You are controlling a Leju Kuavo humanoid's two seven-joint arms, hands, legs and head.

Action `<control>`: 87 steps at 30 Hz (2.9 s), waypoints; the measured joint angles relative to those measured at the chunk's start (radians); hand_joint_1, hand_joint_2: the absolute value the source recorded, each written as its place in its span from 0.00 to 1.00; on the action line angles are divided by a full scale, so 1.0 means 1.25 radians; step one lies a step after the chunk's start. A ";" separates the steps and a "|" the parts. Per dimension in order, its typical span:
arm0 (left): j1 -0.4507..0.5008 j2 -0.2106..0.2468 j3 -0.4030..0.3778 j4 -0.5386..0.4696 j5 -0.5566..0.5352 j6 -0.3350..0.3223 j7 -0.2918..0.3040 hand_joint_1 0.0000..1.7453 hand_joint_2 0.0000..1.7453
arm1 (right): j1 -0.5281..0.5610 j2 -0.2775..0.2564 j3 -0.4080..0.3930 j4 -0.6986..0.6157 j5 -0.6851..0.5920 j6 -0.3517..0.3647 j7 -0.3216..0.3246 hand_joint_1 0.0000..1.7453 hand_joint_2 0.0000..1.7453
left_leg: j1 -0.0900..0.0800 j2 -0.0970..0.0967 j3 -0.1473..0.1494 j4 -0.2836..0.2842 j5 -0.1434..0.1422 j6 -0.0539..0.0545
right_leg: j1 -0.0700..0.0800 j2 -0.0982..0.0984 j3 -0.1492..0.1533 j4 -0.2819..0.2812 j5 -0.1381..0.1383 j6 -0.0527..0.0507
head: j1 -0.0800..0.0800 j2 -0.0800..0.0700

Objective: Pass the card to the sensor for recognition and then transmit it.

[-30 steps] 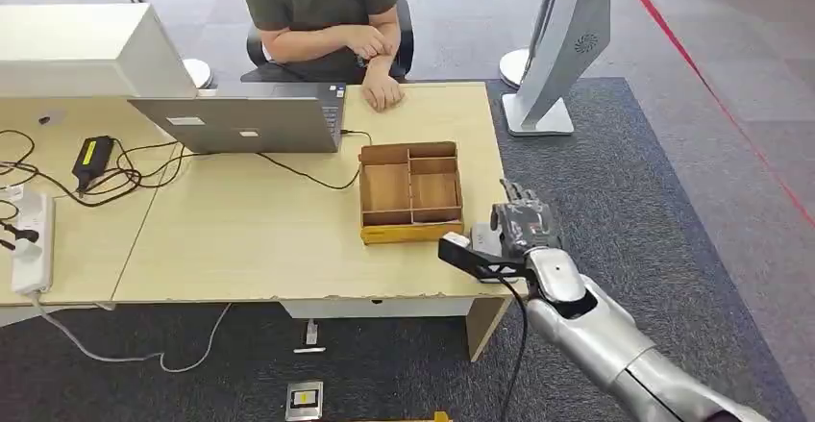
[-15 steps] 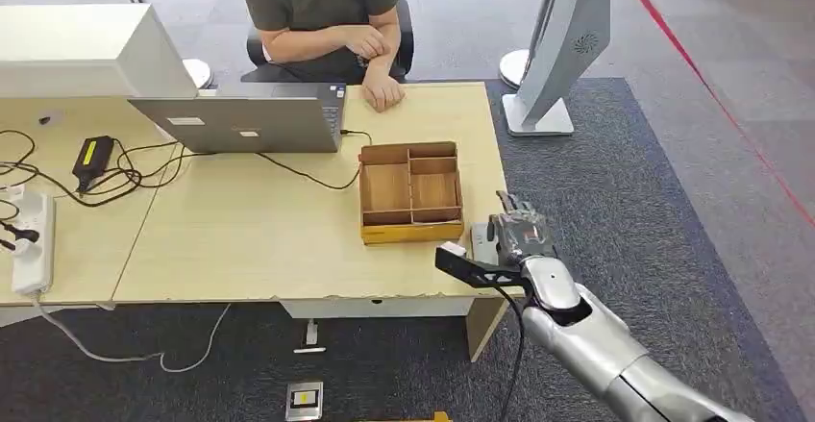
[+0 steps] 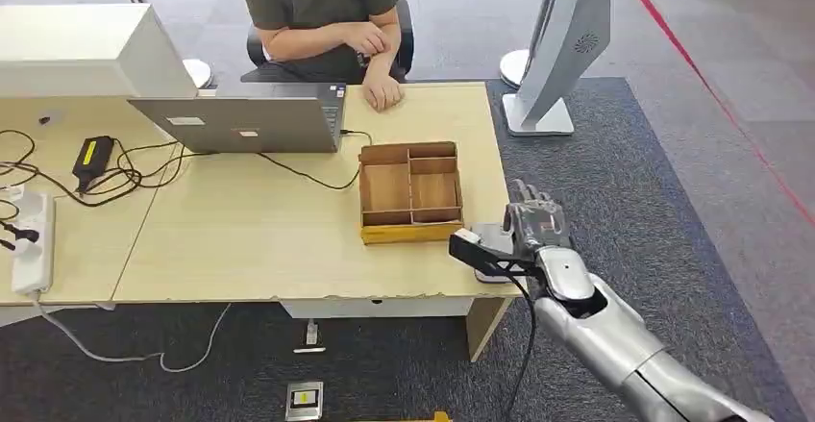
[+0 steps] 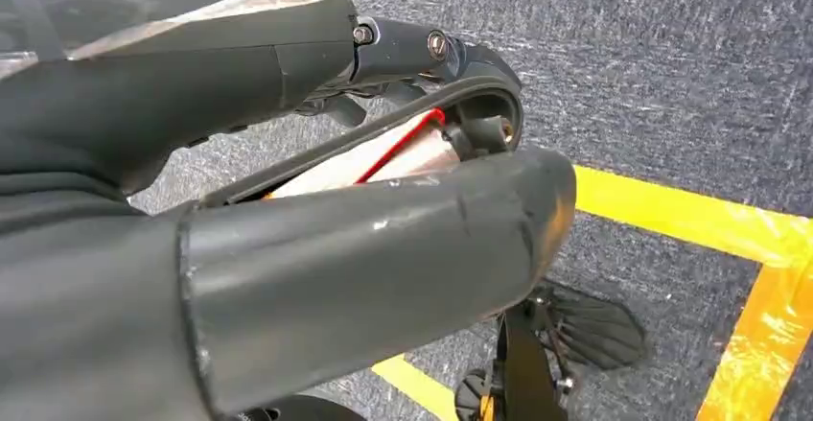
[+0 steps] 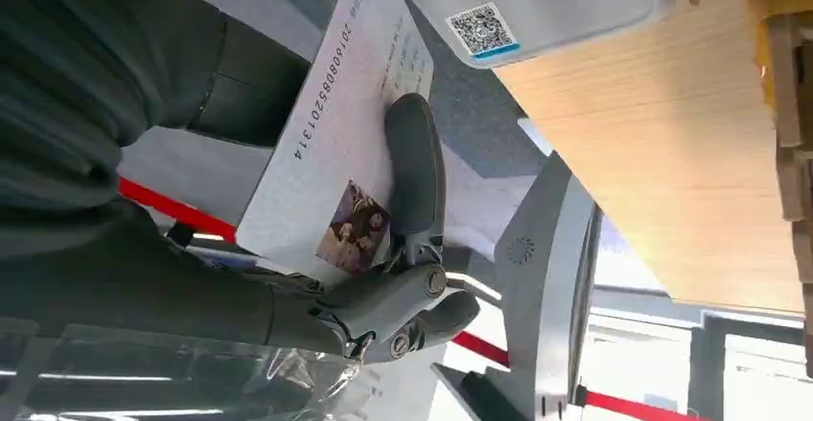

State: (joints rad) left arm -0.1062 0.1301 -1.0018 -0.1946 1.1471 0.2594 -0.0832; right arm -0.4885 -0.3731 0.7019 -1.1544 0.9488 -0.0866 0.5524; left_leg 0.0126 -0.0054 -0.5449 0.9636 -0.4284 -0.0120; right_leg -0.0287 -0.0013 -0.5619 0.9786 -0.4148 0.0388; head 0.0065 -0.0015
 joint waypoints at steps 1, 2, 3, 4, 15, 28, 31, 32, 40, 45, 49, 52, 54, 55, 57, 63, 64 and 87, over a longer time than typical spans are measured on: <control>0.000 0.000 0.000 0.000 -0.001 -0.002 0.000 0.00 0.00 | 0.004 0.000 0.000 0.000 -0.006 -0.003 0.000 1.00 1.00 | 0.000 0.000 0.000 0.000 0.000 0.000 | 0.000 0.000 0.000 0.000 0.000 0.000 | 0.000 0.000; 0.000 0.000 0.000 0.000 -0.002 -0.005 0.000 0.00 0.00 | 0.009 -0.001 0.000 0.001 -0.013 -0.007 0.000 1.00 1.00 | 0.000 0.000 0.000 0.000 0.000 0.000 | 0.000 0.000 0.000 0.000 0.000 0.000 | 0.000 0.000; 0.000 0.000 0.000 0.000 -0.004 -0.006 0.000 0.00 0.00 | 0.013 -0.001 0.000 0.001 -0.017 -0.009 0.000 1.00 1.00 | 0.000 0.000 0.000 0.000 0.000 0.000 | 0.000 0.000 0.000 0.000 0.000 0.000 | 0.000 0.000; 0.000 0.000 0.000 0.000 -0.004 -0.006 0.000 0.00 0.00 | 0.018 -0.001 -0.001 0.001 -0.023 -0.018 0.000 1.00 1.00 | 0.000 0.000 0.000 0.000 0.000 0.000 | 0.000 0.000 0.000 0.000 0.000 0.000 | 0.000 0.000; 0.000 0.003 0.000 0.000 -0.008 -0.006 -0.001 0.00 0.00 | 0.039 0.006 -0.007 0.009 -0.029 -0.058 -0.015 1.00 1.00 | 0.000 0.000 0.000 0.000 0.000 0.000 | 0.000 0.000 0.000 0.000 0.000 0.000 | 0.000 0.000; 0.000 0.004 0.000 0.000 0.003 -0.005 0.009 0.00 0.00 | 0.040 0.035 -0.008 0.029 -0.019 -0.056 -0.040 1.00 1.00 | 0.000 0.000 0.000 0.000 0.000 0.000 | 0.000 0.000 0.000 0.000 0.000 0.000 | 0.000 0.000; 0.000 0.004 0.000 0.000 0.003 -0.004 0.015 0.00 0.00 | 0.044 0.043 -0.008 0.035 -0.026 -0.056 -0.047 1.00 1.00 | 0.000 0.000 0.000 0.000 0.000 0.000 | 0.000 0.000 0.000 0.000 0.000 0.000 | 0.000 0.000; 0.000 0.004 0.000 0.000 0.003 -0.004 0.015 0.00 0.00 | 0.046 0.044 -0.008 0.037 -0.027 -0.056 -0.048 1.00 1.00 | 0.000 0.000 0.000 0.000 0.000 0.000 | 0.000 0.000 0.000 0.000 0.000 0.000 | 0.000 0.000; 0.000 0.004 0.000 0.000 0.006 0.002 0.015 0.00 0.00 | 0.046 0.051 -0.008 0.045 -0.033 -0.057 -0.052 1.00 1.00 | 0.000 0.000 0.000 0.000 0.000 0.000 | 0.000 0.000 0.000 0.000 0.000 0.000 | 0.000 0.000; 0.000 0.004 0.000 0.000 0.008 0.004 0.011 0.00 0.00 | 0.040 0.054 -0.008 0.057 -0.049 -0.070 -0.052 1.00 1.00 | 0.000 0.000 0.000 0.000 0.000 0.000 | 0.000 0.000 0.001 0.000 0.000 0.000 | 0.000 0.000; 0.000 0.004 0.000 0.000 0.008 0.005 0.010 0.00 0.00 | 0.033 0.053 -0.008 0.067 -0.061 -0.072 -0.049 1.00 1.00 | 0.000 0.000 0.001 0.000 0.000 0.000 | 0.000 0.000 0.001 0.000 0.000 0.000 | 0.000 0.000; 0.000 0.004 0.000 0.000 0.008 0.005 0.010 0.00 0.00 | 0.032 0.053 -0.008 0.072 -0.064 -0.077 -0.045 1.00 1.00 | 0.000 0.000 0.001 0.000 0.000 0.000 | 0.000 0.000 0.001 0.000 0.000 0.000 | 0.000 0.000; 0.000 0.004 0.000 0.000 0.008 0.004 0.010 0.00 0.00 | 0.032 0.054 -0.008 0.076 -0.063 -0.082 -0.044 1.00 1.00 | 0.000 0.000 0.001 0.000 0.000 0.000 | 0.000 0.000 0.001 0.000 0.000 0.000 | 0.000 0.000; 0.000 0.004 0.000 0.000 0.007 0.005 0.010 0.00 0.00 | 0.031 0.054 -0.008 0.078 -0.063 -0.085 -0.044 1.00 1.00 | 0.000 0.000 0.001 0.000 0.000 0.000 | 0.000 0.000 0.001 0.000 0.000 0.000 | 0.000 0.000; 0.000 0.004 0.000 0.000 0.006 0.005 0.010 0.00 0.00 | 0.028 0.055 -0.008 0.082 -0.061 -0.086 -0.045 1.00 1.00 | 0.000 0.000 0.001 0.000 0.000 0.000 | 0.000 0.000 0.001 0.000 0.000 0.000 | 0.000 0.000; 0.000 0.004 0.000 0.000 0.002 0.005 0.007 0.00 0.00 | 0.016 0.049 -0.008 0.076 -0.023 -0.071 -0.024 1.00 1.00 | 0.000 0.000 0.000 0.000 0.000 0.000 | 0.000 0.000 0.001 0.000 0.001 0.000 | 0.000 0.000; 0.000 0.004 0.000 0.000 0.001 0.005 0.005 0.00 0.00 | 0.010 0.045 -0.009 0.062 -0.008 -0.059 -0.013 1.00 1.00 | 0.000 0.000 0.000 0.000 0.000 0.000 | 0.000 0.000 0.000 0.000 0.001 0.000 | 0.000 0.000; -0.001 0.004 0.000 0.000 -0.021 -0.010 -0.006 0.00 0.00 | -0.131 0.009 -0.012 -0.118 0.095 0.062 -0.004 1.00 1.00 | 0.000 0.000 0.000 0.000 0.000 0.000 | 0.000 0.000 0.000 0.000 0.001 0.000 | 0.000 0.000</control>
State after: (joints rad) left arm -0.1070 0.1354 -1.0021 -0.1946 1.1212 0.2468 -0.0912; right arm -0.6520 -0.3612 0.6870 -1.3024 1.0674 -0.0091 0.5478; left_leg 0.0125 -0.0049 -0.5449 0.9638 -0.4281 -0.0121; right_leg -0.0288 -0.0009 -0.5617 0.9788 -0.4141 0.0391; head 0.0069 -0.0015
